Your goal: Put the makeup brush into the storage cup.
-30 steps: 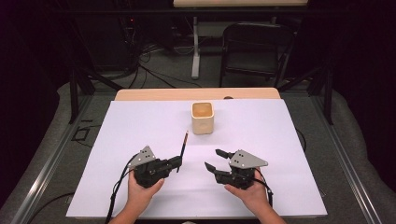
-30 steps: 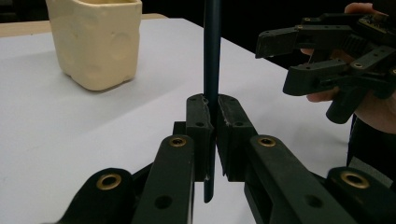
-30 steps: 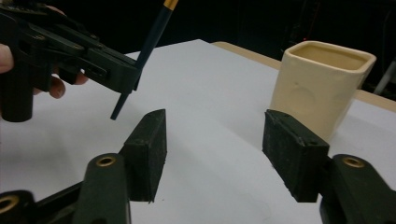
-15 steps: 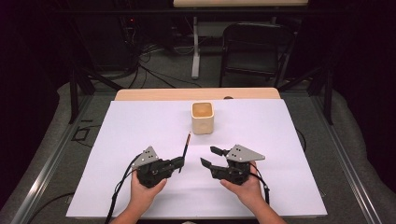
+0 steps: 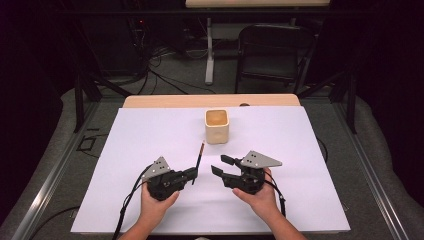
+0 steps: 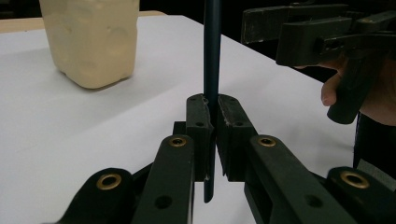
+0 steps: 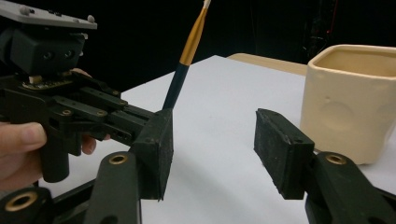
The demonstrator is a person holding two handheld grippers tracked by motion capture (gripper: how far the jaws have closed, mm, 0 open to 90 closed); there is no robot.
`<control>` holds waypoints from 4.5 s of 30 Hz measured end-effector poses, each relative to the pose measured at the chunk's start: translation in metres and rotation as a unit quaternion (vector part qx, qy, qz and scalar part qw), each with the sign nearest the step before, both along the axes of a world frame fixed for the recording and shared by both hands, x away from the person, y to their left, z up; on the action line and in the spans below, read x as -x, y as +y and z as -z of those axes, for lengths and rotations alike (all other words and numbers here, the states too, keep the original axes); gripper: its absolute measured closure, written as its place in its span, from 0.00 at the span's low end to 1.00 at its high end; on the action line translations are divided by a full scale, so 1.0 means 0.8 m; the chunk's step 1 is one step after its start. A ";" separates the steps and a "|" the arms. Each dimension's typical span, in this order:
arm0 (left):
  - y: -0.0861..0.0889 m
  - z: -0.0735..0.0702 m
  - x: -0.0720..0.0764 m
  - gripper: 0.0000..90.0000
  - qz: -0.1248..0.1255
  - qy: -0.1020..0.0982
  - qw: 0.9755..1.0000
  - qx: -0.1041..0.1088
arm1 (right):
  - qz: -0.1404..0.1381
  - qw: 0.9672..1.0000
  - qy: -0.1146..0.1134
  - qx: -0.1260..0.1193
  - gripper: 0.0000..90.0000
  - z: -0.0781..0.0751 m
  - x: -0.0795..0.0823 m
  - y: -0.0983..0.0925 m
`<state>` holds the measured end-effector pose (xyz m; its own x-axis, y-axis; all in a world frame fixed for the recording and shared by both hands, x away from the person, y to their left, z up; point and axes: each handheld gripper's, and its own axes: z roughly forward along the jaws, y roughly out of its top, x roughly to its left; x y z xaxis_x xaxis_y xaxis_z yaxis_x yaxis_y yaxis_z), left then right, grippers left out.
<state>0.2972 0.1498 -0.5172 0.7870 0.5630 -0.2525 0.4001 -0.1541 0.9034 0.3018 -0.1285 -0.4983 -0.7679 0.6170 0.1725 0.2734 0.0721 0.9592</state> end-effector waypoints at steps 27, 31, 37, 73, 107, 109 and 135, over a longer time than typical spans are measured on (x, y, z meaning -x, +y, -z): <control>0.001 0.000 0.000 0.93 -0.003 -0.001 1.000 0.009 | -0.008 0.995 0.067 -0.072 0.62 -0.013 -0.024 0.019; 0.001 0.001 0.000 0.93 -0.003 -0.001 1.000 0.010 | -0.013 0.994 0.075 -0.078 0.63 -0.018 -0.027 0.021; 0.001 0.000 0.000 0.93 -0.003 -0.002 1.000 0.010 | -0.017 0.992 0.083 -0.089 0.63 -0.022 -0.030 0.026; -0.003 0.003 0.001 0.93 0.000 -0.002 1.000 0.007 | -0.036 0.985 0.119 -0.123 0.73 -0.018 -0.039 0.033; -0.007 0.004 0.004 0.93 0.009 -0.001 1.000 0.004 | -0.042 0.983 0.128 -0.121 0.91 -0.018 -0.039 0.032; -0.007 0.004 0.003 0.93 0.012 -0.001 1.000 0.005 | -0.042 0.983 0.130 -0.120 0.92 -0.018 -0.039 0.032; -0.005 0.007 0.003 0.90 0.017 0.004 1.000 0.009 | -0.044 0.985 0.126 -0.114 0.93 -0.018 -0.039 0.031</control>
<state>0.2945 0.1458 -0.5227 0.8035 0.5309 -0.2692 0.4022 -0.1508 0.9030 0.3326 -0.1037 -0.4837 -0.7320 0.4734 0.4899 0.5065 -0.1025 0.8561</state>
